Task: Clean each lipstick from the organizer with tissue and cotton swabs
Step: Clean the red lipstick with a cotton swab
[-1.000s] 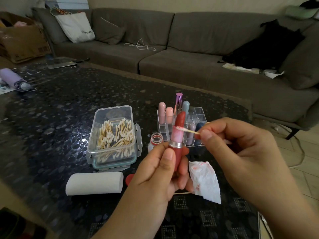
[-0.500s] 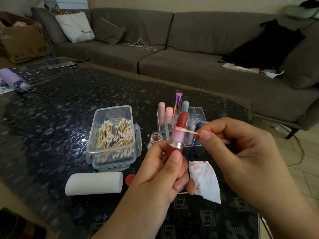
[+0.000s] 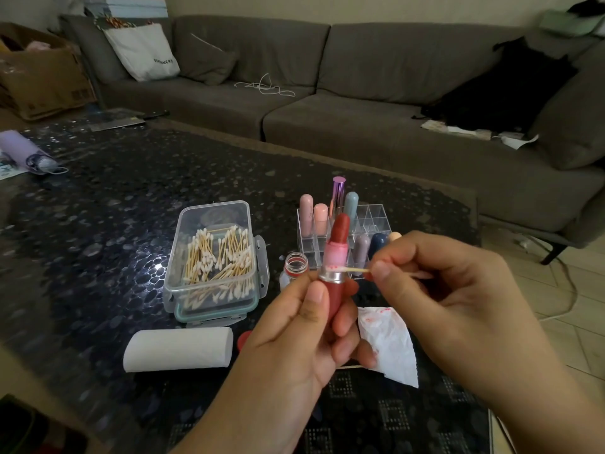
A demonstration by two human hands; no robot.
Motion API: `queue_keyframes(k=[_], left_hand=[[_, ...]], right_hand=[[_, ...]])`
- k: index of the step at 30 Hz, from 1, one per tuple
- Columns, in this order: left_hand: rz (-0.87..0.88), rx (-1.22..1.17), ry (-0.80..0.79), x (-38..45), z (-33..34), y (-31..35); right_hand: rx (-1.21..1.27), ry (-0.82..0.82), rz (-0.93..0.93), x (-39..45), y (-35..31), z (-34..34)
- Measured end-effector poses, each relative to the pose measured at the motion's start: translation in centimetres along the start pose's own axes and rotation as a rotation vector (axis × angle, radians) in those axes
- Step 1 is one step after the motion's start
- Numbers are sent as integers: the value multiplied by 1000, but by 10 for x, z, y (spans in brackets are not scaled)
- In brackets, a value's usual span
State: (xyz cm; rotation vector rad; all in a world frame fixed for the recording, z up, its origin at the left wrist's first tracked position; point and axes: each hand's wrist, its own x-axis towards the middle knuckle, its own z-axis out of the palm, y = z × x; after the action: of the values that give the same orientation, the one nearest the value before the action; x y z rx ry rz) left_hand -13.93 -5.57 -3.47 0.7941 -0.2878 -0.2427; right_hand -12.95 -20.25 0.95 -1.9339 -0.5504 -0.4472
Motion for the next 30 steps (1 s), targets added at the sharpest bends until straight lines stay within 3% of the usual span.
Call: queue_keyframes(k=[30], left_hand=[[-39, -80, -32, 0, -1, 2]], right_hand=[[-52, 64, -10, 0, 1, -3]])
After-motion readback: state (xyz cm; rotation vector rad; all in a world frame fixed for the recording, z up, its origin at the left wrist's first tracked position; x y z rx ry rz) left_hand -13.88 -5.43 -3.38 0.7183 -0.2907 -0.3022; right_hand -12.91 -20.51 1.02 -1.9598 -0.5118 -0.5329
